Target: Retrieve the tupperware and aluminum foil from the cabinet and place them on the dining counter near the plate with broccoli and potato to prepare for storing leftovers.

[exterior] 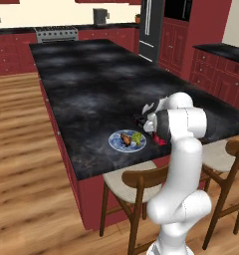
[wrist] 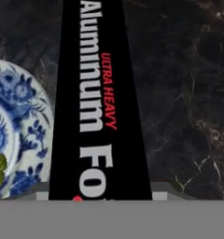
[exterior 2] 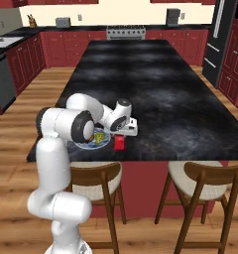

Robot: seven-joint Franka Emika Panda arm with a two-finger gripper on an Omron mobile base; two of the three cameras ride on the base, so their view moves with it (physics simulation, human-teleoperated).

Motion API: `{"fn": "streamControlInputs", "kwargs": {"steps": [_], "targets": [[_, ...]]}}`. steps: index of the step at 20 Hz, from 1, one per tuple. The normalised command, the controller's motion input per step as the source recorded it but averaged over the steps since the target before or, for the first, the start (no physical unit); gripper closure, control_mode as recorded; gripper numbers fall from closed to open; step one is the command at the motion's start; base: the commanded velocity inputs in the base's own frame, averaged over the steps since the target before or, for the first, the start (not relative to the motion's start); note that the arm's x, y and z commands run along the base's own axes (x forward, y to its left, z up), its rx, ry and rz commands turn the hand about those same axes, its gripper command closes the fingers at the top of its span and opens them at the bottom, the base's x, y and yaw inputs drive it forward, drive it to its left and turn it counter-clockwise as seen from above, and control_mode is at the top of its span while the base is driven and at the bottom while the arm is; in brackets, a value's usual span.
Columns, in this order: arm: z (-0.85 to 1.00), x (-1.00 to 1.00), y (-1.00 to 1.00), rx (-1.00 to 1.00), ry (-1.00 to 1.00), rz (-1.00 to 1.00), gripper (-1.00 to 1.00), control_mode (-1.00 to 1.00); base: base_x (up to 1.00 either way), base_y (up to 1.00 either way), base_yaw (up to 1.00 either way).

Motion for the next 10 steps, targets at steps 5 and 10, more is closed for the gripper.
{"fn": "streamControlInputs", "kwargs": {"steps": [5, 10], "targets": [[0.77, -0.04, 0.01, 0.00, -0.15, -0.04, -1.00, -1.00, 0.00, 0.00, 0.00], [0.77, -0.76, 0.36, -0.11, -0.28, 0.00, -1.00, -1.00, 0.00, 0.00, 0.00]]}}
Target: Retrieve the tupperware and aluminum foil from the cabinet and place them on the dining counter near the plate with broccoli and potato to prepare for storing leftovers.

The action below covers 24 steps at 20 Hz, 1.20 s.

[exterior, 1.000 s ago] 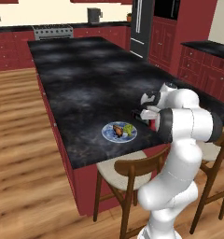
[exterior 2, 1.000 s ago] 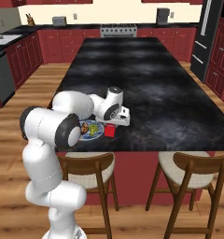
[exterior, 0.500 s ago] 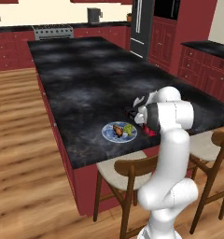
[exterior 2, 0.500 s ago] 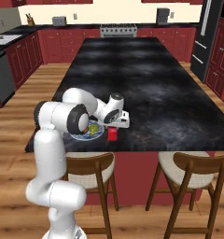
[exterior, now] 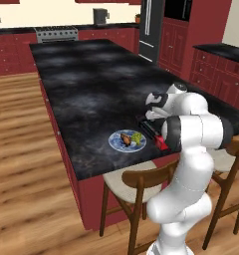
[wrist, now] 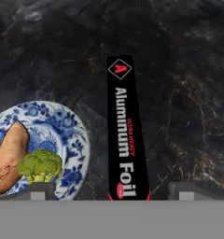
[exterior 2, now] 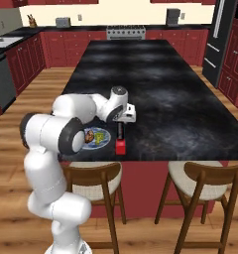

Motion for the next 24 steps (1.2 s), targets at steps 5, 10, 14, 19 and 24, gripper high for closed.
{"fn": "streamControlInputs", "kwargs": {"steps": [5, 10, 14, 19, 24], "targets": [[0.79, -1.00, 0.30, -0.10, -0.29, 0.00, -1.00, -1.00, 0.00, 0.00, 0.00], [1.00, -1.00, 0.39, -0.06, -0.20, 0.00, -1.00, -1.00, 0.00, 0.00, 0.00], [1.00, -1.00, 0.30, 0.00, -0.02, -0.03, -1.00, -1.00, 0.00, 0.00, 0.00], [0.87, -1.00, 0.03, 0.08, 0.02, -0.12, -1.00, -1.00, 0.00, 0.00, 0.00], [0.11, -1.00, 0.09, -0.03, 0.14, -0.02, -1.00, -1.00, 0.00, 0.00, 0.00]]}}
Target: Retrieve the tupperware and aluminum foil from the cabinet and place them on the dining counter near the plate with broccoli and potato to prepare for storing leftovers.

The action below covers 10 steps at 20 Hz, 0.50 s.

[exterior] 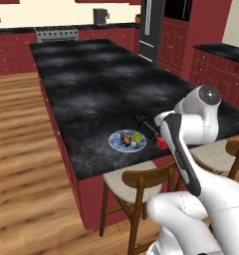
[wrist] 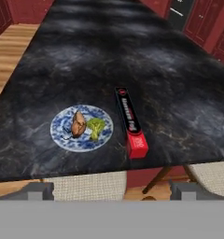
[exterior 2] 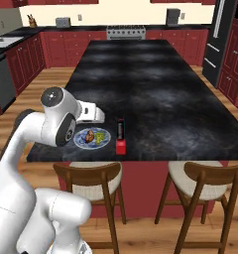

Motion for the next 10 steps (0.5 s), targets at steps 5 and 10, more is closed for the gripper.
{"fn": "streamControlInputs", "kwargs": {"steps": [5, 10], "targets": [[0.14, -1.00, 0.27, -0.07, 0.15, 0.00, -1.00, -1.00, 0.00, 0.00, 0.00], [0.10, -0.36, -0.01, 0.00, 0.06, -0.05, -1.00, 1.00, -0.44, -0.35, -0.21]]}}
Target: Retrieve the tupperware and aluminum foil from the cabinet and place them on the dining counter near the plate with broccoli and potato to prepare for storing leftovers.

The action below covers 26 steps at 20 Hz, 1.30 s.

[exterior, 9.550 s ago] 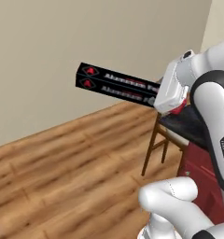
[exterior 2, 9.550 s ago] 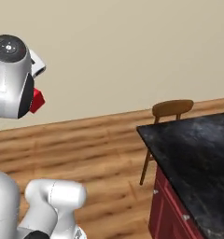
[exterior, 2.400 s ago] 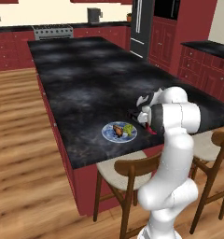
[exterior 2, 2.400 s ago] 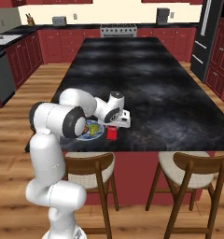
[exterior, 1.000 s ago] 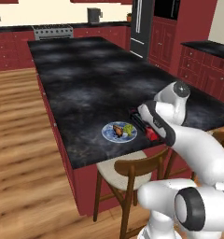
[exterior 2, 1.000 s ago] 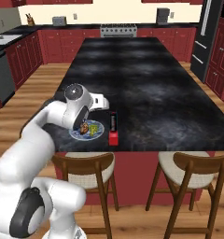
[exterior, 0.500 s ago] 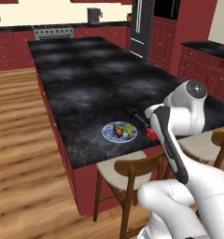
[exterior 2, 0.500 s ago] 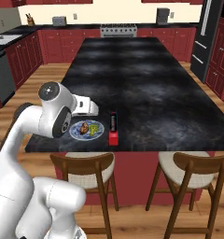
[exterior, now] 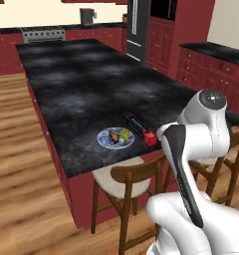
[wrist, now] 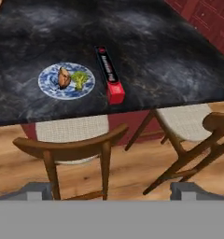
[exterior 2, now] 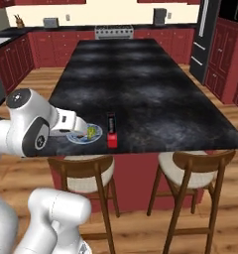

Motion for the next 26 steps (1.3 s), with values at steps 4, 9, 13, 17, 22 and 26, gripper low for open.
{"fn": "streamControlInputs", "kwargs": {"steps": [4, 9, 13, 17, 22, 26], "targets": [[0.00, 0.00, 0.00, 0.00, 0.00, 0.00, -1.00, 1.00, -0.26, -1.00, -0.40], [0.00, 0.00, 0.00, 0.00, 0.00, 0.00, -1.00, 1.00, 0.36, -1.00, -0.32], [0.00, 0.00, 0.00, 0.00, 0.00, 0.00, -1.00, 1.00, 0.77, -1.00, -0.36], [0.00, 0.00, 0.00, 0.00, 0.00, 0.00, -1.00, 1.00, 0.95, -1.00, -0.37], [0.00, 0.00, 0.00, 0.00, 0.00, 0.00, -1.00, 1.00, 1.00, -0.98, -0.23], [0.00, 0.00, 0.00, 0.00, 0.00, 0.00, -1.00, 1.00, 1.00, -0.68, 0.09]]}}
